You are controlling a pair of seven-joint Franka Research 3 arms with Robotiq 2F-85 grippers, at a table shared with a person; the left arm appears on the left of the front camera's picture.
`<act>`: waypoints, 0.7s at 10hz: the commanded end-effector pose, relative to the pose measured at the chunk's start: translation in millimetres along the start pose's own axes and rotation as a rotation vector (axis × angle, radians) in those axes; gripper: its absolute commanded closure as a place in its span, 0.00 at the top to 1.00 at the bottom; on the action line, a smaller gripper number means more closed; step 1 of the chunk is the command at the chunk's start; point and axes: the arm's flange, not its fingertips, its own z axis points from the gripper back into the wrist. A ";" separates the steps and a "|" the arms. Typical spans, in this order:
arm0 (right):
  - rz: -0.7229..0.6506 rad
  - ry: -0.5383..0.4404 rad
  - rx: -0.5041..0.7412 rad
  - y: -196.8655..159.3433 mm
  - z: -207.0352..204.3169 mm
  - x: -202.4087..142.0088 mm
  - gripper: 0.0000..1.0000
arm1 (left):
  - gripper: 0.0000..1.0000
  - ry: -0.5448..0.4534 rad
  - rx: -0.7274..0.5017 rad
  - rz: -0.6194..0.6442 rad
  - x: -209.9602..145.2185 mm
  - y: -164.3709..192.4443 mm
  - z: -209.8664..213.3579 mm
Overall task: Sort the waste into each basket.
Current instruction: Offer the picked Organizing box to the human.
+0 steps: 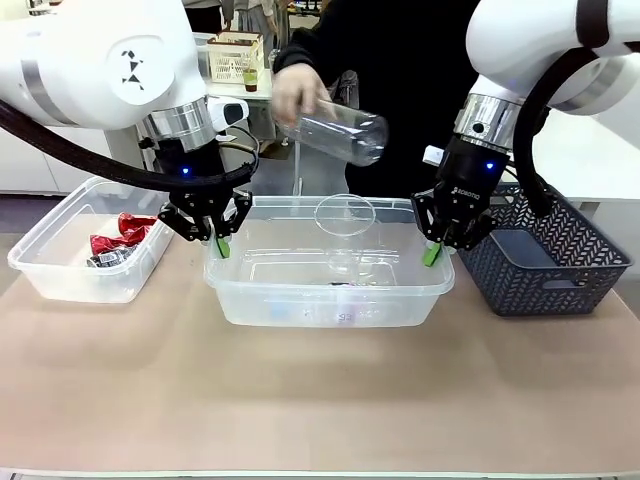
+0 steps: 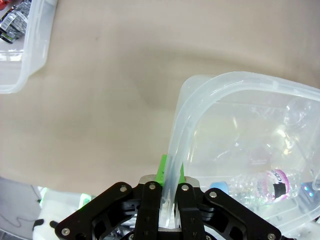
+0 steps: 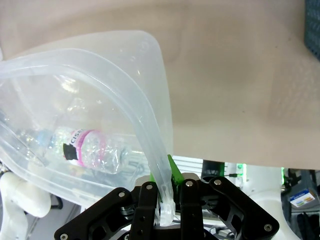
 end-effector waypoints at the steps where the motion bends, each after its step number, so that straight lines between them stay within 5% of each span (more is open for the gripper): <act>1: 0.014 -0.003 0.035 -1.0 4.9 -2.7 0.05 | 0.04 -0.003 -0.001 0.002 -2.9 3.8 0.2; 7: 0.014 -0.003 0.035 -1.0 4.9 -2.7 0.05 | 0.04 -0.003 -0.001 0.002 -2.9 3.8 0.2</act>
